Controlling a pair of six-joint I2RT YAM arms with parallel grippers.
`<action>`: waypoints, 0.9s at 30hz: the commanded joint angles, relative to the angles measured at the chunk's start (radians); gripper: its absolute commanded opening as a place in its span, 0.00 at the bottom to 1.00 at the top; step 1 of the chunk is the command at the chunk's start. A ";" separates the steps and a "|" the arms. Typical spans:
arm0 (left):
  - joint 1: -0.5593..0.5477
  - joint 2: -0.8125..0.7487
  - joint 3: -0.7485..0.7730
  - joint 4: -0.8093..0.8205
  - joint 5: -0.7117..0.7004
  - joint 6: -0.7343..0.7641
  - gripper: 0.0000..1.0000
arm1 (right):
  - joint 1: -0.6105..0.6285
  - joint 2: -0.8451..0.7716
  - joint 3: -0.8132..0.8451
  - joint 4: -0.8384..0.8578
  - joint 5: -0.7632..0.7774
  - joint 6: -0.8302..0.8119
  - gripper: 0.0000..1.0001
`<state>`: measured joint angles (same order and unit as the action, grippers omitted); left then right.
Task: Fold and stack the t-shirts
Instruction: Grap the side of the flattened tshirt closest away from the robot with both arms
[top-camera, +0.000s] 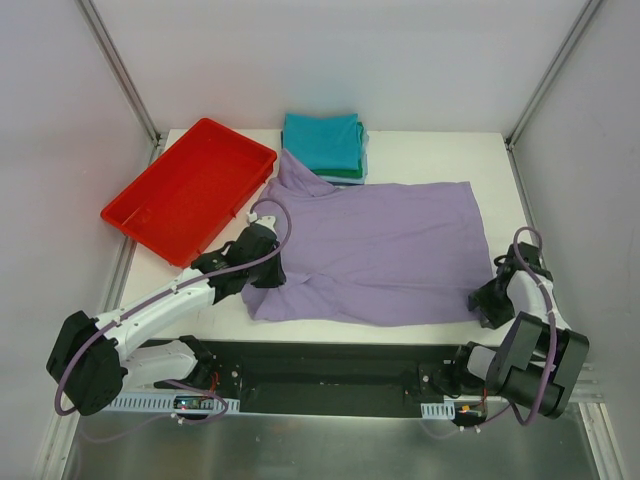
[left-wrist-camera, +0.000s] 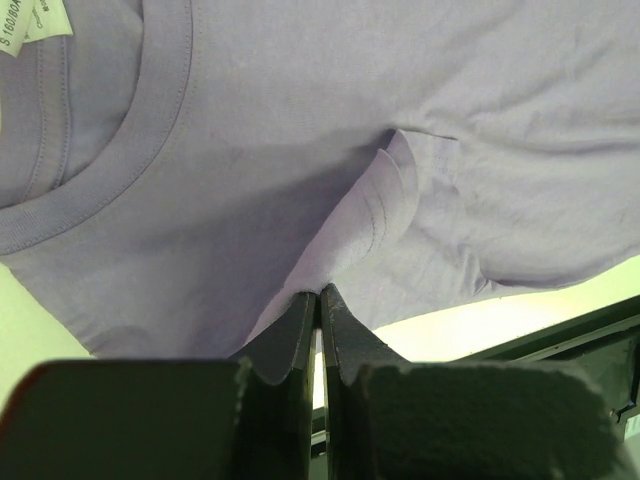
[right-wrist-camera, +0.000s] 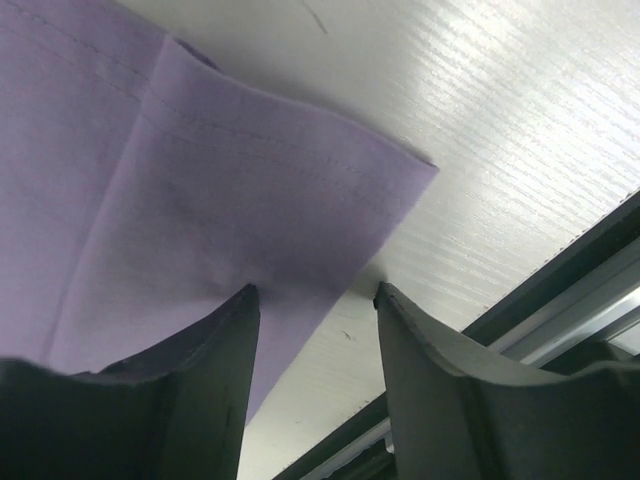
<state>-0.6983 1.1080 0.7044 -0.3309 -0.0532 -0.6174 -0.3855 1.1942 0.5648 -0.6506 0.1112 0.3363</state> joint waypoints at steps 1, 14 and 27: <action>0.010 -0.025 -0.005 0.020 0.015 -0.004 0.00 | -0.003 0.061 -0.059 0.197 -0.093 0.004 0.48; 0.010 -0.053 -0.020 0.027 0.024 0.002 0.00 | -0.003 0.084 -0.028 0.223 -0.100 -0.019 0.13; 0.006 -0.359 -0.152 0.030 0.162 0.045 0.00 | -0.003 -0.229 -0.025 -0.068 -0.010 -0.056 0.00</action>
<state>-0.6983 0.8509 0.5915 -0.3187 0.0162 -0.5861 -0.3908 1.0683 0.5365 -0.6338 0.0742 0.2710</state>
